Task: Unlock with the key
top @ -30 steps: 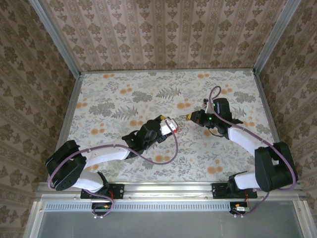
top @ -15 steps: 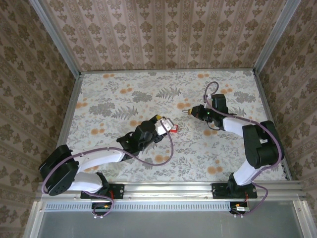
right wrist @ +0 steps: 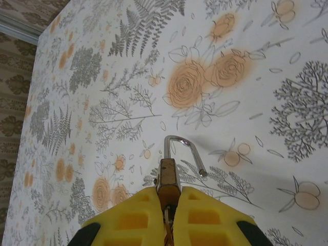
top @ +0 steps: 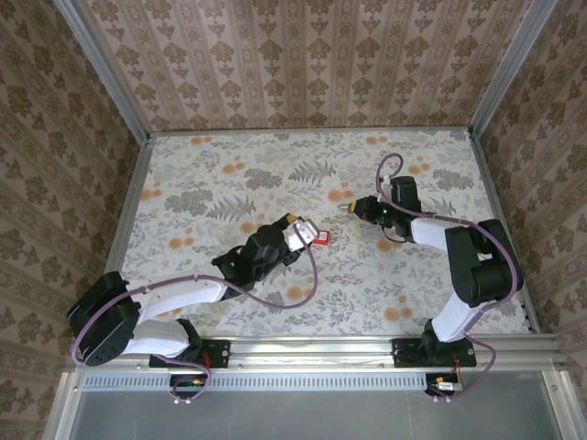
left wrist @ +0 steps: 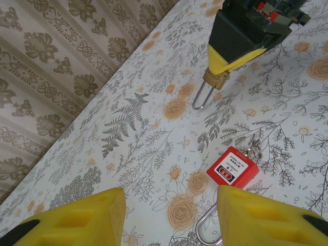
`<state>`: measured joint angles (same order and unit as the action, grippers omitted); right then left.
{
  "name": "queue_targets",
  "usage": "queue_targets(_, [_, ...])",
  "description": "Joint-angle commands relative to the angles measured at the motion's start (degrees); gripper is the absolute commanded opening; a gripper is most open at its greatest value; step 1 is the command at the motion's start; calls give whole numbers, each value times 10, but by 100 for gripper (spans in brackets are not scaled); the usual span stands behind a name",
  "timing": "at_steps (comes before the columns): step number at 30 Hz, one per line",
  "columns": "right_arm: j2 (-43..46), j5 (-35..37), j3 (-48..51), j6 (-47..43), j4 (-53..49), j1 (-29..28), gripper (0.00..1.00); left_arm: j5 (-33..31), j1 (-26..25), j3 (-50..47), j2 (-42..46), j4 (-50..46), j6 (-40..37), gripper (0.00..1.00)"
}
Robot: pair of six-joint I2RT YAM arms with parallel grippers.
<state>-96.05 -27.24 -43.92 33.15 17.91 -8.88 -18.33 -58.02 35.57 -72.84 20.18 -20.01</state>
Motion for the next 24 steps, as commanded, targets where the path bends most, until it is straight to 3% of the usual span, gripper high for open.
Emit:
queue_targets(1, [-6,-1,17,-2,29,-2,8,-8,2,-10,18,7,17,49])
queue_targets(24, [-9,-21,96,38,95,-4,8,-25,-17,-16,31,1,9,49])
